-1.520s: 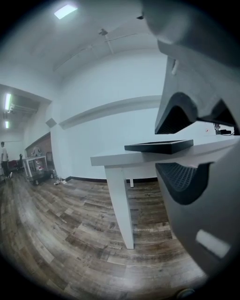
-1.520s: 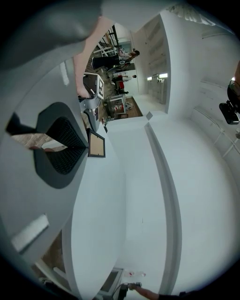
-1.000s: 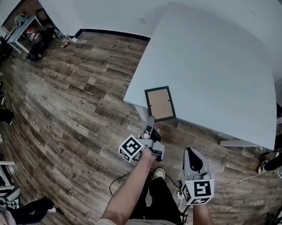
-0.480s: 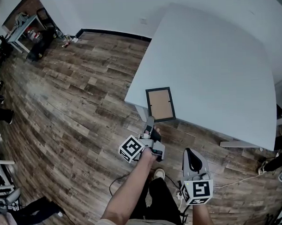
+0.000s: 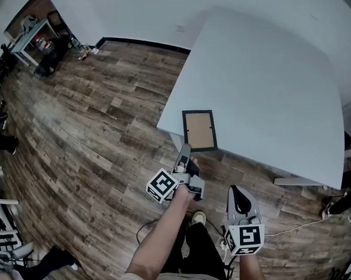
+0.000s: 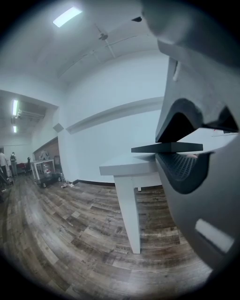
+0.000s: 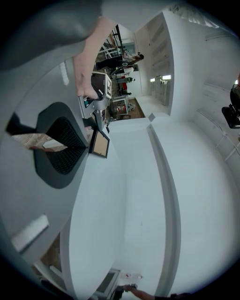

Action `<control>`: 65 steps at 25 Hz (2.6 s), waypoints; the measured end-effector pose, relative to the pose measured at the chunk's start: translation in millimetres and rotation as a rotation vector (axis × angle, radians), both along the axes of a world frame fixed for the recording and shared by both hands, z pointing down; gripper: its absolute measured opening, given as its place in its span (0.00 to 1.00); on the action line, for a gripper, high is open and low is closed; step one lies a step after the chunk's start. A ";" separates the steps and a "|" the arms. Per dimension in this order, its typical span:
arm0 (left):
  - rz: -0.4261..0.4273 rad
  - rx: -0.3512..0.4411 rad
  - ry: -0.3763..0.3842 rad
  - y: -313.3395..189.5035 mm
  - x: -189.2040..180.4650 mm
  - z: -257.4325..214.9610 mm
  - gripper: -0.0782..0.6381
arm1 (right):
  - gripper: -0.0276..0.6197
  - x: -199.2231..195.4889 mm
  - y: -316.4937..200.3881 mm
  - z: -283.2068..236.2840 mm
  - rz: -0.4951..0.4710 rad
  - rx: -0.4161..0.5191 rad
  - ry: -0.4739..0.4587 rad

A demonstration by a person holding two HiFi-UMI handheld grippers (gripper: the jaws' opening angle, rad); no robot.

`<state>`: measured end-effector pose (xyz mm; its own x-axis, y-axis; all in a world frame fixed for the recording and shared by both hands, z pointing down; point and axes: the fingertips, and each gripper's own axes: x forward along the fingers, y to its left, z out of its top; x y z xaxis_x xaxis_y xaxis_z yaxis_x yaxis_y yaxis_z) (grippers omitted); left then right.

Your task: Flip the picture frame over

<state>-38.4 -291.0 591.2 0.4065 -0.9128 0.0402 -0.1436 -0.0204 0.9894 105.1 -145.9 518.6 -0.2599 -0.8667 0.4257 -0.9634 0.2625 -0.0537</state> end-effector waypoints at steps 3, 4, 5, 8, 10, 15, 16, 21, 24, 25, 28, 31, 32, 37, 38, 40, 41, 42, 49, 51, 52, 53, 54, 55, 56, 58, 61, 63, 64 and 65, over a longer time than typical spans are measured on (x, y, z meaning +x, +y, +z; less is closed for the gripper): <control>-0.002 0.005 -0.016 -1.4 -3.6 -4.9 0.22 | 0.08 -1.6 -0.9 -0.3 -0.001 0.003 -0.001; -0.005 0.011 -0.021 -2.2 -5.4 -6.0 0.22 | 0.08 -2.6 -1.0 -0.1 -0.002 0.004 -0.001; -0.007 0.019 -0.025 -3.1 -7.0 -7.3 0.22 | 0.08 -3.5 -1.1 0.1 -0.003 0.005 -0.001; -0.008 0.033 -0.037 -5.7 -10.0 -12.7 0.22 | 0.08 -5.3 -2.1 -0.4 -0.005 0.005 -0.001; -0.005 0.044 -0.057 -7.8 -11.1 -18.4 0.22 | 0.08 -6.1 -3.2 -1.7 -0.007 0.007 -0.001; 0.008 0.067 -0.147 -13.1 -14.2 -31.7 0.22 | 0.08 -6.3 -7.7 -3.9 -0.009 0.012 -0.004; 0.010 0.070 -0.169 -13.6 -14.7 -34.9 0.22 | 0.08 -6.0 -8.2 -4.7 -0.010 0.013 -0.003; 0.034 0.152 -0.275 -16.9 -16.5 -55.9 0.22 | 0.08 -7.5 -7.5 -6.6 -0.011 0.019 -0.005; 0.035 0.182 -0.362 -17.3 -20.9 -66.4 0.22 | 0.08 -8.3 -6.0 -7.5 -0.010 0.023 -0.007; 0.035 0.191 -0.393 -17.3 -22.7 -69.6 0.22 | 0.08 -8.9 -5.6 -8.1 -0.010 0.023 -0.007; 0.043 0.214 -0.466 -18.2 -24.9 -77.1 0.22 | 0.08 -9.7 -6.6 -9.4 -0.008 0.023 -0.008; 0.053 0.238 -0.537 -21.1 -24.5 -85.5 0.22 | 0.08 -8.4 -8.9 -10.9 -0.006 0.022 -0.009; 0.056 0.248 -0.565 -21.4 -24.3 -88.3 0.22 | 0.08 -8.0 -8.9 -11.0 -0.005 0.022 -0.010; 0.071 0.296 -0.710 -23.0 -23.7 -97.3 0.22 | 0.08 -6.7 -7.6 -8.6 -0.003 0.024 -0.010; 0.074 0.300 -0.741 -24.1 -24.2 -98.1 0.22 | 0.08 -6.8 -7.9 -8.1 -0.002 0.023 -0.010; 0.081 0.310 -0.815 -26.8 -25.2 -99.8 0.22 | 0.08 -7.2 -8.8 -7.4 -0.001 0.021 -0.011; 0.085 0.315 -0.857 -27.6 -25.2 -100.6 0.22 | 0.08 -7.1 -9.0 -7.2 -0.001 0.020 -0.012; 0.090 0.322 -0.899 -27.8 -24.8 -101.5 0.22 | 0.08 -6.8 -8.7 -7.1 -0.001 0.020 -0.012; 0.129 0.370 -1.124 -29.5 -22.9 -103.9 0.22 | 0.08 -6.8 -8.2 -7.8 0.002 0.019 -0.011; 0.140 0.383 -1.178 -31.1 -22.6 -102.8 0.22 | 0.08 -7.4 -9.5 -7.0 0.003 0.018 -0.011; 0.146 0.391 -1.208 -31.3 -21.9 -102.5 0.22 | 0.08 -7.7 -9.7 -6.6 0.002 0.018 -0.011; 0.152 0.402 -1.240 -31.2 -20.6 -102.3 0.22 | 0.08 -7.7 -9.8 -6.2 0.002 0.019 -0.011; 0.159 0.416 -1.275 -31.0 -18.7 -102.5 0.22 | 0.08 -7.5 -9.6 -5.9 0.002 0.019 -0.011; 0.165 0.430 -1.310 -30.8 -16.6 -102.8 0.22 | 0.08 -7.1 -9.4 -5.7 0.002 0.019 -0.011; 0.170 0.445 -1.346 -30.9 -14.7 -103.3 0.22 | 0.08 -6.7 -9.3 -5.6 0.003 0.019 -0.011; 0.180 0.469 -1.414 -31.3 -11.4 -104.0 0.22 | 0.08 -6.2 -9.4 -6.1 0.003 0.019 -0.013; 0.202 0.494 -1.495 -30.6 -5.8 -102.9 0.22 | 0.08 -6.2 -9.7 -6.8 0.001 0.021 -0.011; 0.222 0.513 -1.557 -28.2 -1.8 -100.6 0.22 | 0.08 -5.3 -9.1 -6.8 0.003 0.022 -0.010; 0.233 0.526 -1.589 -26.6 0.8 -99.2 0.22 | 0.08 -4.5 -8.8 -6.7 0.004 0.022 -0.010; 0.244 0.539 -1.621 -25.3 3.8 -97.8 0.22 | 0.08 -3.5 -8.7 -6.5 0.006 0.022 -0.009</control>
<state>-34.6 -316.2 493.3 0.3850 -0.8882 0.2510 -0.8519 -0.4465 -0.2735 101.6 -154.7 512.1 -0.2585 -0.8774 0.4043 -0.9645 0.2578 -0.0571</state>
